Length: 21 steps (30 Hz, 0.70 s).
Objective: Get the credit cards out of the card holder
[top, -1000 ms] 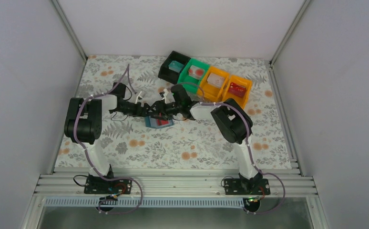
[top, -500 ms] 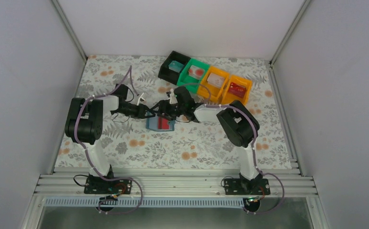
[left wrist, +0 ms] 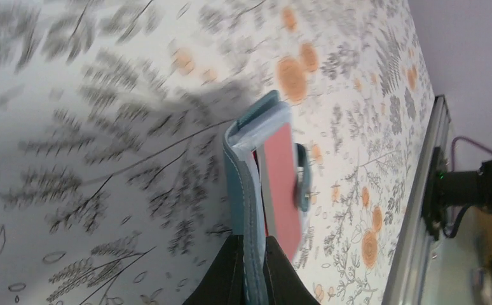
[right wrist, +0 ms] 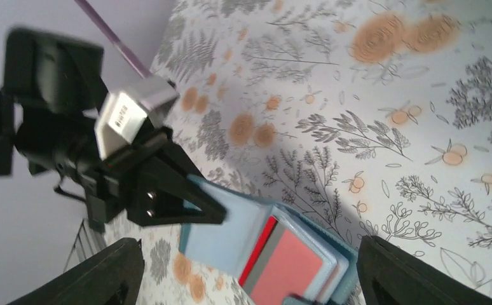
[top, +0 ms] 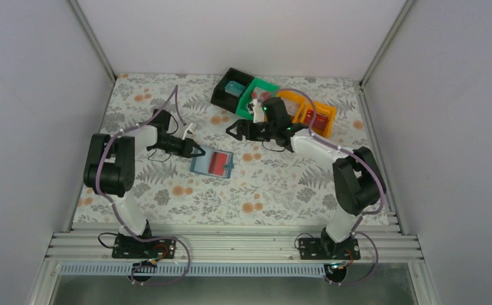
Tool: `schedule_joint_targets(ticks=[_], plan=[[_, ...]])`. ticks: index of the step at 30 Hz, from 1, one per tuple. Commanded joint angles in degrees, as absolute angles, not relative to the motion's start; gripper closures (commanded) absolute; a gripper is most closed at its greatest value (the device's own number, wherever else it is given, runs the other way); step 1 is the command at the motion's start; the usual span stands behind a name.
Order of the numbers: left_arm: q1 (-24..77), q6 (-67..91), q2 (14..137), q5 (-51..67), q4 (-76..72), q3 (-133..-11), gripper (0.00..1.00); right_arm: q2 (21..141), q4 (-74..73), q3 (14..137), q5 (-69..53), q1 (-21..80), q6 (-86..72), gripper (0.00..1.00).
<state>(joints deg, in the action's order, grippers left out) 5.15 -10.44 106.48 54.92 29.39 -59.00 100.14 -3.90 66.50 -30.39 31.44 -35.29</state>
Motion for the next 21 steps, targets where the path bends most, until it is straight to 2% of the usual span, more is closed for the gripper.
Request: schedule_joint_targets(ticks=[1, 8, 17, 19, 21], plan=[[7.6, -21.1, 94.8, 53.0, 34.3, -63.8, 0.98, 96.1, -12.8, 67.8, -39.0, 29.2, -14.0, 0.14], [9.0, -31.1, 81.7, 53.4, 46.9, -72.3, 0.98, 89.7, -10.6, 64.6, -49.6, 29.0, -6.5, 0.1], [10.7, -34.0, 75.6, 59.0, 59.0, -85.5, 0.98, 80.8, 0.5, 60.8, -56.9, 32.7, -6.9, 0.1], [11.1, -34.8, 74.9, 60.5, 60.8, -87.1, 0.98, 80.8, -0.3, 62.6, -57.5, 33.7, -6.2, 0.16], [11.3, -35.6, 74.0, 60.7, 62.0, -87.5, 0.98, 81.0, -0.5, 64.4, -58.0, 34.2, -6.1, 0.28]])
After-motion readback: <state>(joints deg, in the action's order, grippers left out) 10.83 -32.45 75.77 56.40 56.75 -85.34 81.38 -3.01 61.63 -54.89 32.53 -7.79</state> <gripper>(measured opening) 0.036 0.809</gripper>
